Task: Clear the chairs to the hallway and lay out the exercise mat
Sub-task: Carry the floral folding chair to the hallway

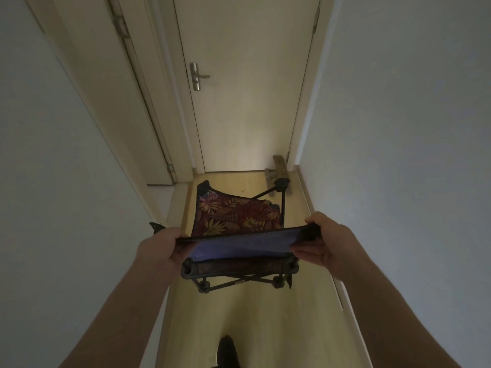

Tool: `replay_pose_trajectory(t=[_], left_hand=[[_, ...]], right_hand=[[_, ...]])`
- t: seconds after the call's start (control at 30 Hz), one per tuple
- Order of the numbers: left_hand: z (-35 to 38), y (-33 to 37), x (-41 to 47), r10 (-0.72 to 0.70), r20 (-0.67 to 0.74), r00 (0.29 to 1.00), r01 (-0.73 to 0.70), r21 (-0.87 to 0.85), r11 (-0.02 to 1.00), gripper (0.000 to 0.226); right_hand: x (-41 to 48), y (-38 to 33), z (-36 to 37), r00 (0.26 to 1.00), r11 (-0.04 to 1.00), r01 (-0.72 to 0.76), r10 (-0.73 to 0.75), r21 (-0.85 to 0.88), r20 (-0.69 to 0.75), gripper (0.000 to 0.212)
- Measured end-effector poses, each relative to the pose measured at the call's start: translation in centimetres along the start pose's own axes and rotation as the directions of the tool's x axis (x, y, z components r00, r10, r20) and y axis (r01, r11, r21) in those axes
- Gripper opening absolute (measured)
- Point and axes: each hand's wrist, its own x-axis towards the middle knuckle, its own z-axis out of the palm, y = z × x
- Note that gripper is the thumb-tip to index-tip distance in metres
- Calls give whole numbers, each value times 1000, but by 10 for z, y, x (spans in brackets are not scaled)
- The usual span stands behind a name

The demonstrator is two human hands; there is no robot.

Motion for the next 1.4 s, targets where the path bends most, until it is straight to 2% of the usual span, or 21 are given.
replay_pose_trajectory(t=[0.2, 0.33, 0.47, 0.7, 0.8, 0.9, 1.1, 1.23, 1.4], left_hand=[[43, 63, 82, 15, -10, 1000, -14, 32, 999, 21], [76, 93, 120, 51, 95, 994, -57, 56, 997, 19], [115, 115, 167, -13, -21, 1000, 14, 36, 999, 22], [202, 146, 251, -34, -41, 999, 37, 83, 996, 19], [241, 164, 282, -38, -98, 995, 45, 77, 996, 19], [268, 177, 302, 13, 2, 1000, -14, 86, 996, 16], [310, 205, 350, 19, 30, 999, -20, 52, 998, 18], [334, 222, 396, -75, -120, 990, 83, 62, 995, 22], [357, 240, 464, -122, -153, 981, 133, 60, 989, 19]], right_hand=[[64, -51, 55, 1000, 1000, 0, 0, 9, -20, 30], [106, -84, 80, 999, 1000, -16, 17, 20, -36, 27], [161, -112, 98, 998, 999, -30, 31, 30, -50, 25], [283, -169, 114, 995, 994, -98, 99, 37, -21, 24], [329, -199, 118, 994, 993, -112, 113, 44, -1, 22], [362, -225, 126, 994, 994, -105, 105, 28, 21, 23], [424, -273, 151, 994, 994, -108, 108, 24, 29, 25], [467, -294, 172, 992, 992, -125, 125, 22, 26, 24], [523, -312, 205, 988, 988, -150, 151, 27, -18, 25]])
